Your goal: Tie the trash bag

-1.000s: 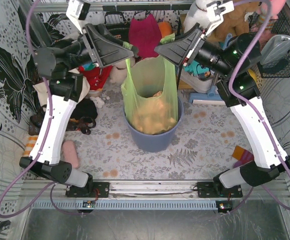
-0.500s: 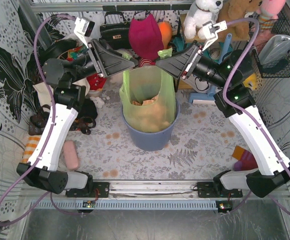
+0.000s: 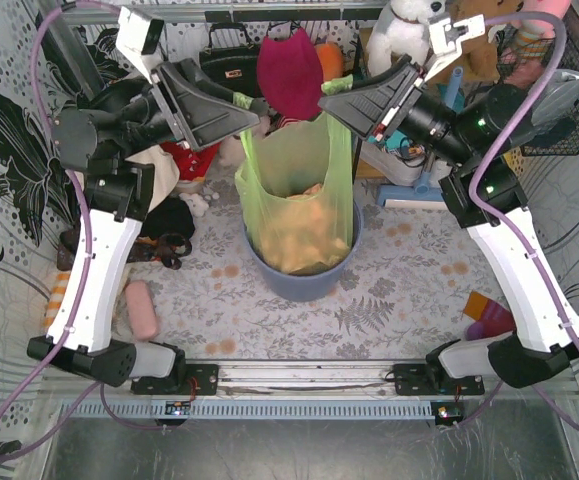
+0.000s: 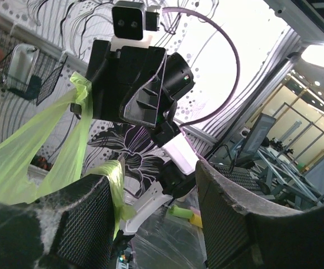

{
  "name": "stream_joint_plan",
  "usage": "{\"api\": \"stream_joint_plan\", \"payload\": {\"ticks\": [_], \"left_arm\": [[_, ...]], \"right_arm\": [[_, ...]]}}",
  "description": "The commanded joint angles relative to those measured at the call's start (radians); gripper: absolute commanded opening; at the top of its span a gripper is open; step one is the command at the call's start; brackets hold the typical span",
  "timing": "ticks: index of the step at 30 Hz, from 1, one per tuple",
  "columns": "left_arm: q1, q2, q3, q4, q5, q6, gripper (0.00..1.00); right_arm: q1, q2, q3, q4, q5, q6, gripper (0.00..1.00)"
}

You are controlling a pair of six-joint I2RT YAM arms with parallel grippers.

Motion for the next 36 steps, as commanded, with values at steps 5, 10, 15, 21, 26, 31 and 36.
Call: {"api": "stream_joint_plan", "payload": {"ticks": [5, 10, 15, 21, 26, 31, 36], "left_arm": [[0.018, -0.090, -0.178, -0.181, -0.029, 0.166, 0.61], [0.043, -0.097, -0.159, -0.380, -0.039, 0.298, 0.61], [0.077, -0.092, -0.048, -0.684, -0.071, 0.481, 0.67], [0.094, -0.109, 0.066, -0.893, -0.131, 0.612, 0.71], [0.095, -0.203, -0.004, -0.685, -0.091, 0.439, 0.70], [0.096, -0.282, -0.095, -0.485, -0.031, 0.275, 0.71], [0.090, -0.327, -0.219, -0.283, 0.001, 0.098, 0.71]], "right_arm": [[-0.003, -0.099, -0.177, -0.060, 0.086, -0.034, 0.48], [-0.002, -0.112, -0.186, -0.143, 0.110, -0.083, 0.48], [-0.003, -0.104, -0.119, -0.286, 0.132, -0.152, 0.50], [-0.002, -0.087, -0.021, -0.418, 0.164, -0.231, 0.52], [-0.002, -0.063, 0.068, -0.478, 0.175, -0.272, 0.53], [-0.002, -0.027, 0.138, -0.518, 0.182, -0.299, 0.52], [-0.002, 0.025, 0.223, -0.577, 0.196, -0.342, 0.52]]}}
